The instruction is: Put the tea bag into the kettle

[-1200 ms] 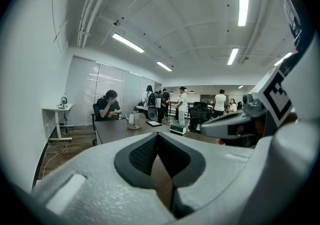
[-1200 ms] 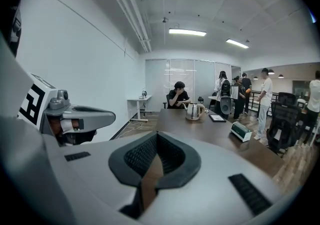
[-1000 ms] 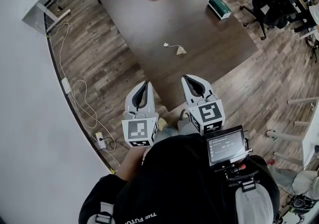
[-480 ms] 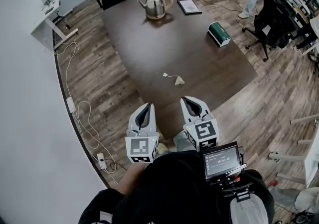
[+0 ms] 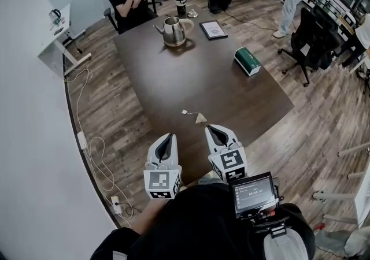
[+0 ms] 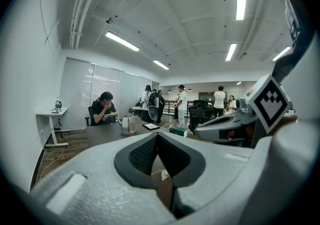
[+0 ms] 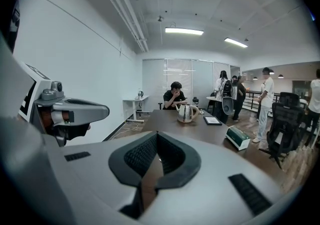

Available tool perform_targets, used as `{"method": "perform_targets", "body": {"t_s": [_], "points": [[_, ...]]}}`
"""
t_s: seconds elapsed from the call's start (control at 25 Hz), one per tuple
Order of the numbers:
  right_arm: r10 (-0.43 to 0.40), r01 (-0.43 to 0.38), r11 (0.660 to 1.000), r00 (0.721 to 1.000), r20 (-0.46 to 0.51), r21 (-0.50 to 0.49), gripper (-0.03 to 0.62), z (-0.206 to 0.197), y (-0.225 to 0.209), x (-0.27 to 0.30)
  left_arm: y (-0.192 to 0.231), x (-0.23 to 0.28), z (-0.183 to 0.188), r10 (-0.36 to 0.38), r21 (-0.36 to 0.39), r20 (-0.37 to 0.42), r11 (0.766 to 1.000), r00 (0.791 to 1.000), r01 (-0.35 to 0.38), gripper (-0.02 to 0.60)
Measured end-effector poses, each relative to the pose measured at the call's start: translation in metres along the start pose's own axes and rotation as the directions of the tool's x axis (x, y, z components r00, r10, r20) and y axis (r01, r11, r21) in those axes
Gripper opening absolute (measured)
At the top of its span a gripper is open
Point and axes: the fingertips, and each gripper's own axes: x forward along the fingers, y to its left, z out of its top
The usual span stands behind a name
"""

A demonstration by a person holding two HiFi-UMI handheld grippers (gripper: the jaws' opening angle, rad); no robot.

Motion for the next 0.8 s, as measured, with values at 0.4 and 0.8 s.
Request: {"method": "perform_targets", "body": {"t_s": [0.4,0.8], "points": [[0.028,-0.029,0.999,0.998,-0.051,-0.02,0.006,-0.013,-0.012,0.02,0.005,0.013,-0.003,0.047,-0.002,-0.01,0.999,0.999,-0.047,0.005],[0.076,-0.082,0.996,0.99,-0.123,-0.044,0.006,-0.032,-0.024,0.038,0.005,0.032,-0.008,0.084,0.003,-0.034,0.996,0.996,-0.084,0.005]]}}
